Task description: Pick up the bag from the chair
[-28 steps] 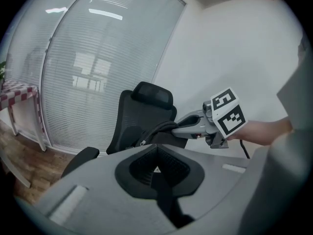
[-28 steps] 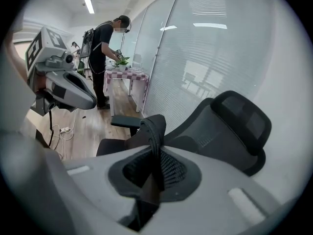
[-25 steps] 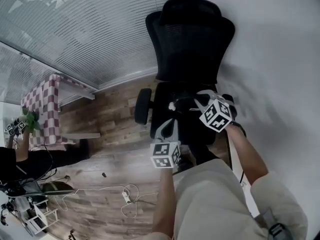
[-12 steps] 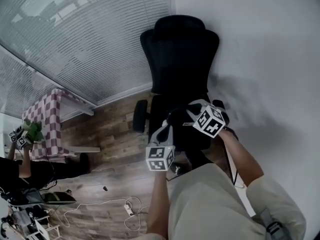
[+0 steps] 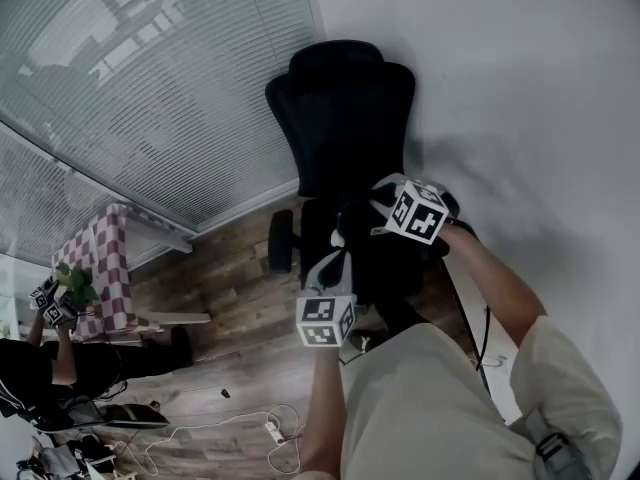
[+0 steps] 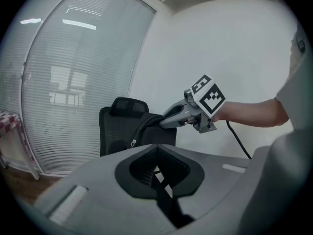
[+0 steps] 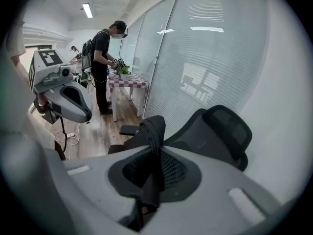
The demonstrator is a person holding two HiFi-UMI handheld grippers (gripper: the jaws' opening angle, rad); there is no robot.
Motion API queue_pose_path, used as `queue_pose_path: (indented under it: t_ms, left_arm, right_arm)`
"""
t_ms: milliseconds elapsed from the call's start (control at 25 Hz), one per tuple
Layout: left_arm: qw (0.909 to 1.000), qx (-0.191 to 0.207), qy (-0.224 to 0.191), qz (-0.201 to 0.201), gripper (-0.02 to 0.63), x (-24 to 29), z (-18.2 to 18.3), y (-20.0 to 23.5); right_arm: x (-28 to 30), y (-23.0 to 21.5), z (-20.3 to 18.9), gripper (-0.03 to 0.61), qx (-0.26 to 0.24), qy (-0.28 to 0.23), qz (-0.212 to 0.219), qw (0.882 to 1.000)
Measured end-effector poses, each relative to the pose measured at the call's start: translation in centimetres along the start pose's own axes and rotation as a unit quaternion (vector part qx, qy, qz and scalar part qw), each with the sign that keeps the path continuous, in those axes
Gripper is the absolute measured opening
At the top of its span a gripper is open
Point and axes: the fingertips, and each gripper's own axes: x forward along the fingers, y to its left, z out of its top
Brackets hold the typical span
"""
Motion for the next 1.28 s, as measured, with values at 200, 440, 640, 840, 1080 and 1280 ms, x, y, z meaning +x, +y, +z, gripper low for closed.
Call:
queue_pose_path:
  t_ms: [200, 440, 640, 840, 1080, 1280]
  left_arm:
    - [0.9997, 0.009, -0.003, -0.022, 0.006, 0.0, 0.7, -2.5]
    - [0.9995, 0.011, -0.011, -0.027, 0.006, -0.3, 1.1, -3.9]
    - [0.9998, -0.001, -0.013, -0.017, 0.006, -0.6, 0.2, -3.9]
    - [0.9997, -0.012, -0.007, -0.017, 0.006, -2.6, 0.6, -4.3]
    - [0.9996, -0.018, -0.007, -0.02, 0.006, -3.6, 0.5, -2.8]
    - [0.9991, 0.017, 0.008, -0.039, 0.006, -1.9, -0.5, -3.0]
  right_arm:
    - [-1.3, -1.3, 1.6, 0.029, -0.028, 0.007, 0.004, 1.0]
    - [-3.3, -2.1, 2.9, 0.029, -0.03, 0.003, -0.004, 1.0]
    - [-3.2, -1.5, 2.9, 0.029, -0.034, -0.004, -0.011, 0.999]
    - [-4.0, 0.0, 4.1, 0.029, -0.03, 0.0, 0.002, 1.0]
    - [-2.5, 1.5, 5.5, 0.029, -0.03, 0.003, 0.022, 0.999]
    - [-0.5, 2.5, 4.4, 0.029, -0.034, 0.003, 0.04, 0.999]
